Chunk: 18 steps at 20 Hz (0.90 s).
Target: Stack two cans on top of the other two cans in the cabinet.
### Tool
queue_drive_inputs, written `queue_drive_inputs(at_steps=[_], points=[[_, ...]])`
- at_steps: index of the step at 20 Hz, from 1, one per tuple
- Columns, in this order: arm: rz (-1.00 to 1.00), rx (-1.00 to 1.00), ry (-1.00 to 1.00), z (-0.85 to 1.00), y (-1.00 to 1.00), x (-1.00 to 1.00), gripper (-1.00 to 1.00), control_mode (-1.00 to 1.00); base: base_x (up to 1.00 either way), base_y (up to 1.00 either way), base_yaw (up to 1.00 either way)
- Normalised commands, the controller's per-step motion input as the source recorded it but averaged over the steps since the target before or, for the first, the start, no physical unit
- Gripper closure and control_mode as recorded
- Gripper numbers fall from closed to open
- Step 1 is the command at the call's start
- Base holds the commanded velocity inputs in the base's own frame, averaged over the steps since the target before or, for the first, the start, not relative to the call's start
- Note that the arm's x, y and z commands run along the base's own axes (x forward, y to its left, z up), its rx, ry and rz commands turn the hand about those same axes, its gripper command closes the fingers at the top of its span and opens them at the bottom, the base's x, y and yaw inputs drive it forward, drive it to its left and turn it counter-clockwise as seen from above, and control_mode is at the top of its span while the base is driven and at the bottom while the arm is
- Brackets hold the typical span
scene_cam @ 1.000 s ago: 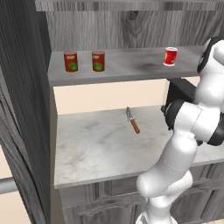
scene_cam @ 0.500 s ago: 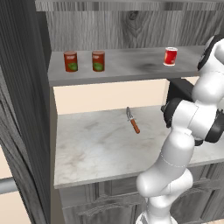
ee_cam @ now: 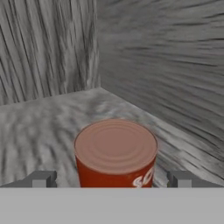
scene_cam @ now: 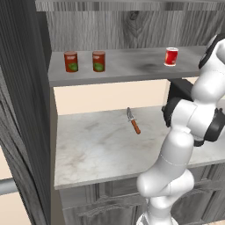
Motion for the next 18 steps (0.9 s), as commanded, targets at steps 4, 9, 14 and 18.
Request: queue_drive_inputs(at_steps=[4, 9, 14, 18], points=[[0.00, 0.00, 0.00, 0.00, 0.00, 0.00, -1.00, -1.00, 0.00, 0.00, 0.00], [0.00, 0.00, 0.00, 0.00, 0.00, 0.00, -1.00, -1.00, 0.00, 0.00, 0.00], [0.00, 0.00, 0.00, 0.00, 0.00, 0.02, -1.00, -1.00, 0.00, 0.00, 0.00], [0.00, 0.00, 0.00, 0.00, 0.00, 0.00, -1.00, -1.00, 0.00, 0.00, 0.00]])
